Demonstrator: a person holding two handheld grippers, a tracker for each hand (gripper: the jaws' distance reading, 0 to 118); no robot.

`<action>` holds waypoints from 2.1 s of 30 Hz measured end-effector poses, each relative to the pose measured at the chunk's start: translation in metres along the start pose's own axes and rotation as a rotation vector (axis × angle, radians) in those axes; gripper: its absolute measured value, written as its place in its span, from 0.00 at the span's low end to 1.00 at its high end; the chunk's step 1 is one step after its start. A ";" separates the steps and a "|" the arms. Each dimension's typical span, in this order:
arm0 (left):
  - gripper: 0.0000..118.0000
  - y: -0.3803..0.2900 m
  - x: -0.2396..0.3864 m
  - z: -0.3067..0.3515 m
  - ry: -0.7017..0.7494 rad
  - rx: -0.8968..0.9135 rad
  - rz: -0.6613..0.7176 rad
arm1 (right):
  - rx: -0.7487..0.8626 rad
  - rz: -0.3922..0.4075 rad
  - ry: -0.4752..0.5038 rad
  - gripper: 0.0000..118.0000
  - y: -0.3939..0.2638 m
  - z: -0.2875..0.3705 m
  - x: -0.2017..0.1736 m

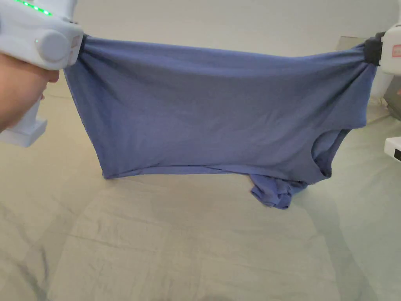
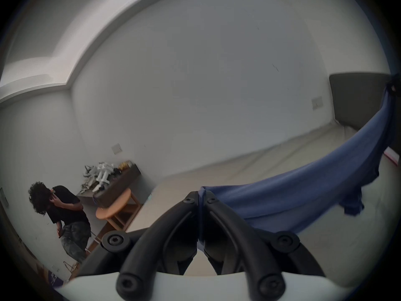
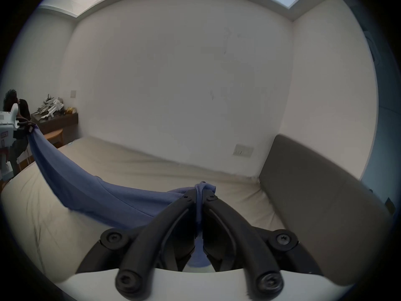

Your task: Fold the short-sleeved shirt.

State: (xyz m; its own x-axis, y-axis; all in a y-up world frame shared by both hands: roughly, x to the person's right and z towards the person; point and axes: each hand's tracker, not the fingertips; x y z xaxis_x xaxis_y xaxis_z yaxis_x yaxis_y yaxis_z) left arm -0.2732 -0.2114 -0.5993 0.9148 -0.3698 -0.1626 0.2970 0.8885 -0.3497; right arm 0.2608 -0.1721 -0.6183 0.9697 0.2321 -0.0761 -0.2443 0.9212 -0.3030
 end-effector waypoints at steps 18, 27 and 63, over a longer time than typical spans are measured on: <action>0.00 -0.348 0.047 0.195 -0.287 -0.525 -0.127 | -0.531 -0.014 0.219 0.05 -0.350 0.194 -0.072; 0.00 -0.392 0.034 0.276 -0.346 -0.610 -0.166 | -0.747 -0.188 0.269 0.05 -0.390 0.272 -0.058; 0.86 -0.177 -0.007 0.381 -0.205 0.101 0.353 | 0.021 -0.073 0.064 0.83 -0.172 0.387 -0.127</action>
State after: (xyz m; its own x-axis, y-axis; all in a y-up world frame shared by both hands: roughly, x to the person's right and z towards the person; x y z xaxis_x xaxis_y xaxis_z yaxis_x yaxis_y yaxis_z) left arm -0.2281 -0.2625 -0.1850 0.9977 0.0142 -0.0660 -0.0279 0.9770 -0.2114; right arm 0.1795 -0.2396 -0.1889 0.9828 0.1438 -0.1156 -0.1719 0.9413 -0.2904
